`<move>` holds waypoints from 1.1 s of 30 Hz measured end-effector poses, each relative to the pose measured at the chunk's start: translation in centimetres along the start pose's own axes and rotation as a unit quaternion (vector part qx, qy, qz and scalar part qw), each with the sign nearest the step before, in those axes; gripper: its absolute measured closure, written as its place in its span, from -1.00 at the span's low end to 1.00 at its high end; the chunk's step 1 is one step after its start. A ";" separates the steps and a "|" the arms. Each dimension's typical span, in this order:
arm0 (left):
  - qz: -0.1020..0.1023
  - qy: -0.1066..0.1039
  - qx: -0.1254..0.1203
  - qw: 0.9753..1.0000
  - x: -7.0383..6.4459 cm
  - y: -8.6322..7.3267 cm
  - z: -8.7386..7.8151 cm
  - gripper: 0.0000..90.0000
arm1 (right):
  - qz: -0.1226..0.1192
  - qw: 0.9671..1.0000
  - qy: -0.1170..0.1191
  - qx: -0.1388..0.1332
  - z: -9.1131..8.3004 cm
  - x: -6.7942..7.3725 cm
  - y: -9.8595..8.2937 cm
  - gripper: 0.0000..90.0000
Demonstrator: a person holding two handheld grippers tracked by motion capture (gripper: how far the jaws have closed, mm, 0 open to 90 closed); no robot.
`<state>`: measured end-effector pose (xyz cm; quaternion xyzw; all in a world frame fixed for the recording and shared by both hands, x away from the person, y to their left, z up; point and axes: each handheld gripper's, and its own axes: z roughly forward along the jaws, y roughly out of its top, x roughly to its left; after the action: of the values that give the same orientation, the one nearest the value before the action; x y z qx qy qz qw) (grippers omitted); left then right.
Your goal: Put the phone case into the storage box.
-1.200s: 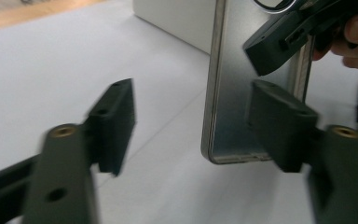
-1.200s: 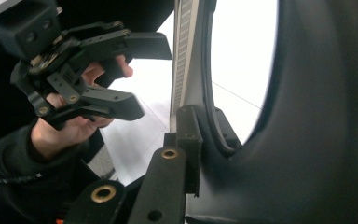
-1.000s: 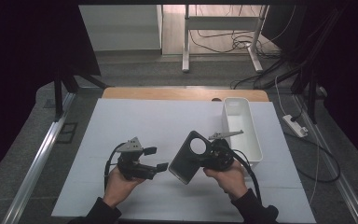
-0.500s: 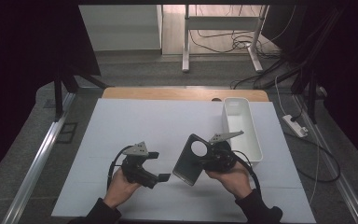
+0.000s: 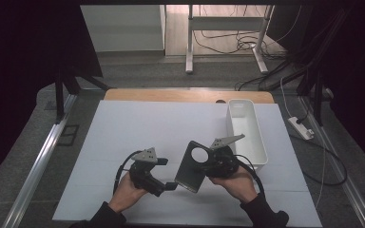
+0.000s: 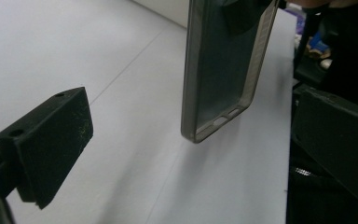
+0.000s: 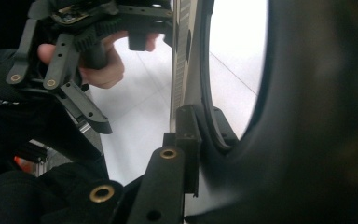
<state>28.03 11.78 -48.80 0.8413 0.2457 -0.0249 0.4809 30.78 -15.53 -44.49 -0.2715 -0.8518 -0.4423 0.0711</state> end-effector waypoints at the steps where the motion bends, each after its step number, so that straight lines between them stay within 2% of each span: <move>1: 0.002 -0.001 0.001 1.000 0.0 0.0 0.1 -1.00 | -0.004 1.000 0.007 0.000 0.0 0.1 0.0 0.90; 7: 0.014 -0.018 0.012 1.000 -0.4 0.3 0.6 -1.00 | -0.024 0.999 0.028 -0.001 0.2 0.7 0.2 0.90; 10: 0.020 -0.034 0.018 0.999 -0.7 0.4 1.0 -1.00 | -0.034 0.999 0.041 -0.001 0.3 1.1 0.3 0.90; 12: 0.023 -0.035 0.019 0.999 -0.8 0.4 1.1 -0.99 | -0.037 0.998 0.045 -0.001 0.3 1.2 0.3 0.90; 15: 0.030 -0.021 0.028 0.999 -1.1 0.5 1.2 -0.85 | -0.043 0.998 0.055 -0.001 0.3 1.5 0.4 0.90; 17: 0.029 -0.032 0.027 0.999 -1.1 0.4 1.2 -0.56 | -0.048 0.997 0.061 -0.001 0.4 1.7 0.5 0.91; 18: 0.027 -0.037 0.027 0.999 -1.1 0.4 1.2 -0.50 | -0.049 0.997 0.061 0.000 0.4 1.8 0.5 0.90; 23: 0.024 -0.070 0.026 0.997 -1.0 0.3 1.0 0.09 | -0.055 0.996 0.070 0.001 0.4 1.9 0.5 0.90; 24: 0.024 -0.075 0.028 0.997 -0.9 0.3 1.0 0.15 | -0.055 0.996 0.070 0.001 0.4 1.9 0.5 0.90; 25: 0.022 -0.088 0.028 0.996 -0.9 0.3 1.0 0.23 | -0.054 0.996 0.071 0.002 0.4 1.9 0.5 0.90; 26: 0.022 -0.088 0.028 0.996 -0.9 0.3 1.0 0.34 | -0.054 0.996 0.071 0.002 0.4 1.9 0.5 0.90; 28: 0.022 -0.106 0.029 0.994 -0.8 0.3 1.0 0.42 | -0.056 0.996 0.075 0.001 0.5 2.0 0.5 0.90; 29: 0.023 -0.109 0.029 0.993 -0.9 0.3 1.0 0.51 | -0.058 0.995 0.077 0.001 0.5 2.0 0.5 0.90; 33: 0.026 -0.125 0.034 0.991 -1.0 0.3 1.2 0.66 | -0.061 0.995 0.082 0.001 0.5 2.0 0.5 0.90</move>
<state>27.53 10.34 -48.93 0.8533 0.1605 -0.1256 0.4799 29.41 -14.11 -43.67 -0.1816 -0.8584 -0.4661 0.1139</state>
